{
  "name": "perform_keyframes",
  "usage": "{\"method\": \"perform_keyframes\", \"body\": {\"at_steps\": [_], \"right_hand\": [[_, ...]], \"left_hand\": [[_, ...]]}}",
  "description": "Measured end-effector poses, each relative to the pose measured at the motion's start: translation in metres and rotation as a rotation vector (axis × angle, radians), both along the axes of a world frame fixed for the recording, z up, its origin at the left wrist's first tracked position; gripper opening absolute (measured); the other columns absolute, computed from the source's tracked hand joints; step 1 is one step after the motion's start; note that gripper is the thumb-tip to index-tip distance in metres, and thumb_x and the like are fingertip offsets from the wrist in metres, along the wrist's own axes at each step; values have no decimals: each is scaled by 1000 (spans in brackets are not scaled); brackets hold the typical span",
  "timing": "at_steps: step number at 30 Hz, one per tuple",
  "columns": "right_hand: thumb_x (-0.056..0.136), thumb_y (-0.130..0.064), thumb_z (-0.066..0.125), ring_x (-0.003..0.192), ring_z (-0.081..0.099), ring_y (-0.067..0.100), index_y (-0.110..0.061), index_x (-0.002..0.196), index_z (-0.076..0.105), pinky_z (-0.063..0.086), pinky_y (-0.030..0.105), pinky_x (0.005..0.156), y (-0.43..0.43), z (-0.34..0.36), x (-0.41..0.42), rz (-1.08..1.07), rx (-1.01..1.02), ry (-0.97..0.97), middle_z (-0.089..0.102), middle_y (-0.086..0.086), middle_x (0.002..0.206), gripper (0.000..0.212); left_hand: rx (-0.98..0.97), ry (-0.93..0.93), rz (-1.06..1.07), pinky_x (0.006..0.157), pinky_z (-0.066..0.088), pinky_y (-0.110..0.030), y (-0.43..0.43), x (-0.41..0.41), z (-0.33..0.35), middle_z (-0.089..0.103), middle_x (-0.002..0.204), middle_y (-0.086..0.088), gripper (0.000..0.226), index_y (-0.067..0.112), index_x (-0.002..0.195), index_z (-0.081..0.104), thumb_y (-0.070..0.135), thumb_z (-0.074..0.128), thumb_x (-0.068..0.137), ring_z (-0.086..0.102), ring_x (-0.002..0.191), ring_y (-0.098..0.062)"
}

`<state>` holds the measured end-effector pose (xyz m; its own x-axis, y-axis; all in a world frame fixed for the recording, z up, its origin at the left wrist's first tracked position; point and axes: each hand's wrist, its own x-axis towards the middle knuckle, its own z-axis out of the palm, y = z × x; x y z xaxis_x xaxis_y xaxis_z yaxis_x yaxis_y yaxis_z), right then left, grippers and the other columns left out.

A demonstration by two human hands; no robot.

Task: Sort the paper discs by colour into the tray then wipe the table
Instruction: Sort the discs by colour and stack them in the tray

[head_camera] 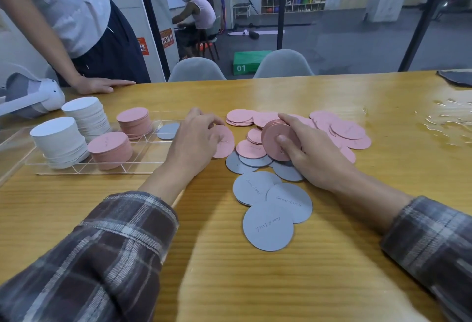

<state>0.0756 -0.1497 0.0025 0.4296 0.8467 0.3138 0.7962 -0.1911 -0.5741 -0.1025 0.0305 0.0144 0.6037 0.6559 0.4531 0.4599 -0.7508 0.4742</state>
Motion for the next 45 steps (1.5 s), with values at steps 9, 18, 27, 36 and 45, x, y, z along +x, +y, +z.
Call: {"method": "perform_keyframes", "body": {"at_steps": [9,18,27,36,45], "right_hand": [[109,-29,43,141,43,17,-20,158,36,28,17,103,0,-1,-1,4,42,77,52,0,151,50],[111,-35,34,135,48,13,-23,155,42,37,28,111,-2,0,-4,35,77,132,57,-1,146,46],[107,-32,49,139,46,21,-17,159,33,29,18,97,-4,6,-3,15,-22,-27,53,2,151,57],[109,-37,37,144,38,26,-25,163,15,34,49,114,-20,4,9,-27,-142,-123,36,-1,161,60],[108,-29,46,136,44,28,-21,162,25,31,30,101,-22,6,12,-39,-88,0,55,7,146,58]], "left_hand": [[-517,-307,-280,60,54,-27,-30,2,16,71,84,-1,6,8,99,70,6,73,94,64,67,-15],[-624,-311,-253,80,65,-51,-51,23,-6,74,93,-13,13,8,95,68,10,80,89,78,69,-30],[-368,-258,-213,69,55,-22,-48,27,-10,75,83,3,18,16,89,70,30,81,89,74,73,-13],[-57,116,-165,96,53,-41,-27,23,-25,71,118,5,52,23,131,68,52,74,89,62,110,-20],[-399,-120,-270,73,53,-18,-30,9,-5,64,100,5,46,25,123,72,10,86,82,64,74,-8]]}}
